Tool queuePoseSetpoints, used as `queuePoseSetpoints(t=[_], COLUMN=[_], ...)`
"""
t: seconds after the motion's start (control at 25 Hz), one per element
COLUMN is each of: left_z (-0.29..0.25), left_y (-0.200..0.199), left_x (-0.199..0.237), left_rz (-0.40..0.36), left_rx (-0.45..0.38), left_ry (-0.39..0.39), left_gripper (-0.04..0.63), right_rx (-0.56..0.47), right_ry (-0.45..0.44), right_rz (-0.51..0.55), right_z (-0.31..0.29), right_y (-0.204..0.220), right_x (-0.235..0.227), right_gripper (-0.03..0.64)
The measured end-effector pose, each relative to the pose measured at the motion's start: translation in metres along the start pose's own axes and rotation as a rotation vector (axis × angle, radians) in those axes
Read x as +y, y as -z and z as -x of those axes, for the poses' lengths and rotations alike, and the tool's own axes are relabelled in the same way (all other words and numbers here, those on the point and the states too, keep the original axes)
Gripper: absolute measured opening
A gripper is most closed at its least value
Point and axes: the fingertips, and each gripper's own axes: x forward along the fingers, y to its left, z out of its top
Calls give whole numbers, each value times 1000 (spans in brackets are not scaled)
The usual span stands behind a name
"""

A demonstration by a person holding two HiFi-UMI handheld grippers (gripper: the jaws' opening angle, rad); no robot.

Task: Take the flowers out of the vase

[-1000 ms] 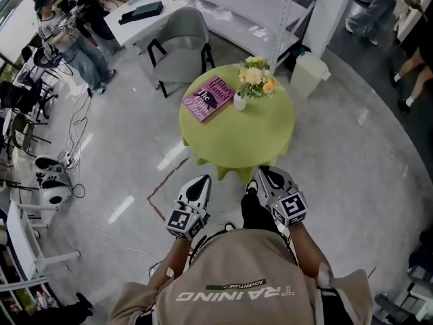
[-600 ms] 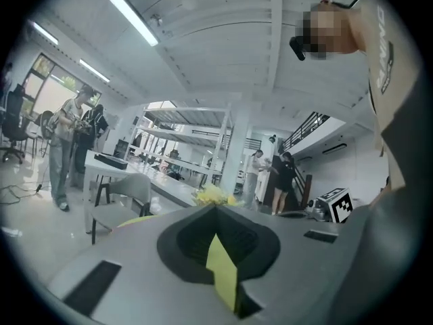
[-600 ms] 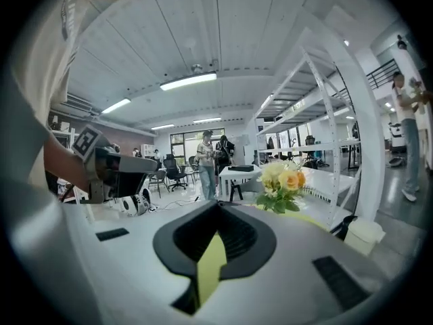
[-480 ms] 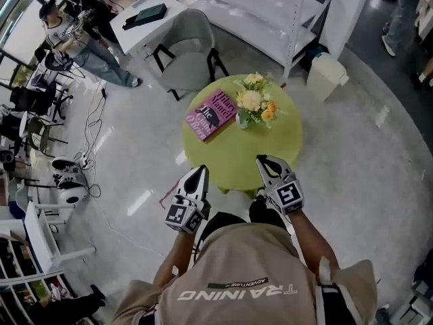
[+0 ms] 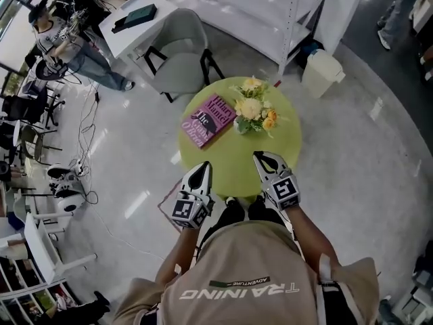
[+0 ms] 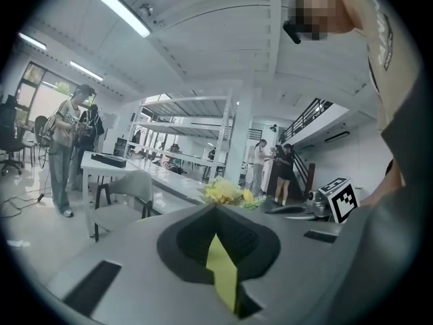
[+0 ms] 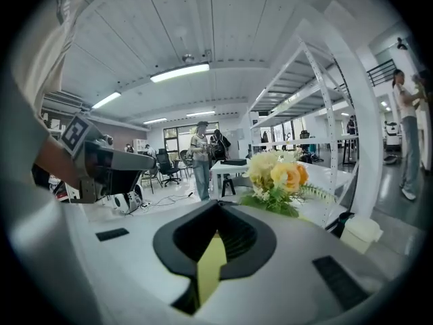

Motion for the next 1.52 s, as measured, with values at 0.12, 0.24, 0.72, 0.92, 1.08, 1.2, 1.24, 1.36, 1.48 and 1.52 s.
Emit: queuePoseSetpoints(t=[0.12, 0.24, 0.72, 0.92, 1.08, 1.2, 1.24, 1.36, 1.48, 1.52], left_z=[-6, -10, -21, -30, -37, -38, -37, -33, -30, -29], left_y=[2, 4, 19, 21, 21, 23, 25, 31, 37, 39], left_x=[10, 20, 48, 55, 62, 65, 66, 70, 75, 78], left_rz=[18, 26, 8, 12, 17, 22, 24, 21, 15, 15], left_rx=[8, 20, 58, 79, 85, 97, 103, 123, 137, 142], left_ry=[14, 25, 65, 91, 92, 94, 94, 94, 90, 88], left_gripper=[9, 9, 9, 9, 9, 9, 9, 9, 9, 9], right_rx=[23, 44, 36, -25, 1, 14, 12, -4, -16, -22], right_ry=[17, 29, 138, 122, 103, 120, 130, 164, 184, 187], right_rz=[-21, -26, -52, -136, -178, -191, -199, -221, -231, -233], right_z=[-14, -31, -85, -98, -113, -124, -127, -139, -151, -155], right_y=[8, 18, 47, 44, 55, 61, 63, 67, 64, 62], right_x=[-2, -6, -37, -40, -45, -51, -54, -65, -75, -77], right_gripper=[0, 0, 0, 51, 270, 275, 279, 279, 265, 265])
